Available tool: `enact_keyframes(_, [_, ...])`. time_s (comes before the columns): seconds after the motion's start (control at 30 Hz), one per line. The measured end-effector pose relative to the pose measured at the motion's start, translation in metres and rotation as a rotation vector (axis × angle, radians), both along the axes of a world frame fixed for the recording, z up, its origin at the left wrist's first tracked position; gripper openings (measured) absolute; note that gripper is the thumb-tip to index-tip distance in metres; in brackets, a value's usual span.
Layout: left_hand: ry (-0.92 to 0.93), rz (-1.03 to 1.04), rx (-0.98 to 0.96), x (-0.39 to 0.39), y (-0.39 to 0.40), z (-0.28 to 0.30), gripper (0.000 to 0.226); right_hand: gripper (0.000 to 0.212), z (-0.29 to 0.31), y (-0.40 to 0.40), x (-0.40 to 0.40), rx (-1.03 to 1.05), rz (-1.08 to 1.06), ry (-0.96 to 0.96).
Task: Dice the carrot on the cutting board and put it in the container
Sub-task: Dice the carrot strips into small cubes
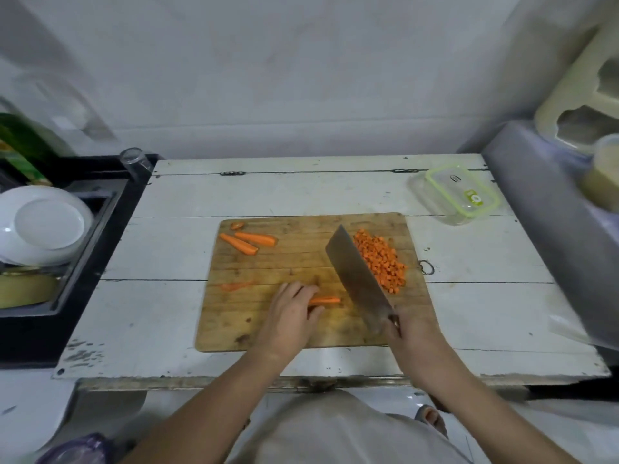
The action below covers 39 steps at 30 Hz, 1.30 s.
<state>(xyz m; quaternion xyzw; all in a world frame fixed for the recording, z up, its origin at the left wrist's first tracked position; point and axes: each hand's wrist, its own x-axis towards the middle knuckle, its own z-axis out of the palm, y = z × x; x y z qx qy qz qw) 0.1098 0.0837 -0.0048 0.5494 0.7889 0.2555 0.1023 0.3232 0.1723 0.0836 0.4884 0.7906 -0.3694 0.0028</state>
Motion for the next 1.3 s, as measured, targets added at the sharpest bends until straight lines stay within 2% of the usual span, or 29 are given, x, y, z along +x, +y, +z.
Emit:
enact_keyframes(0.17, [-0.087,0.142,0.102,0.021,0.006,-0.006,0.014,0.02,-0.01,-0.021,-0.016,0.066,0.015,-0.137])
enact_keyframes(0.3, [-0.129,0.179,0.153,0.029,0.008,-0.012,0.016,0.019,-0.013,-0.016,-0.027,0.084,0.045,-0.137])
enact_keyframes(0.43, [-0.151,0.211,0.12,0.031,0.008,-0.011,0.014,0.017,-0.002,-0.006,-0.019,0.125,-0.001,-0.107])
enact_keyframes(0.57, [-0.142,0.223,0.123,0.032,0.007,-0.014,0.011,0.022,0.005,-0.02,-0.009,0.151,0.085,-0.15])
enact_keyframes(0.7, [-0.14,0.215,0.125,0.032,0.009,-0.014,0.013,0.028,-0.006,-0.023,-0.031,0.171,0.074,-0.21])
enact_keyframes(0.9, [-0.111,0.099,0.169,0.024,0.0,-0.023,0.023,0.02,-0.01,-0.006,-0.039,0.164,0.051,-0.107])
enact_keyframes(1.1, [-0.055,0.213,0.15,0.028,0.004,-0.023,0.013,0.023,-0.007,-0.028,-0.01,0.145,0.068,-0.121])
enact_keyframes(1.2, [-0.042,0.262,0.098,0.028,0.005,-0.018,0.01,0.028,-0.016,-0.026,-0.029,0.167,0.071,-0.206])
enact_keyframes(1.3, [-0.042,0.302,0.07,0.032,0.005,-0.015,0.01,0.026,-0.021,-0.013,-0.053,0.222,0.092,-0.19])
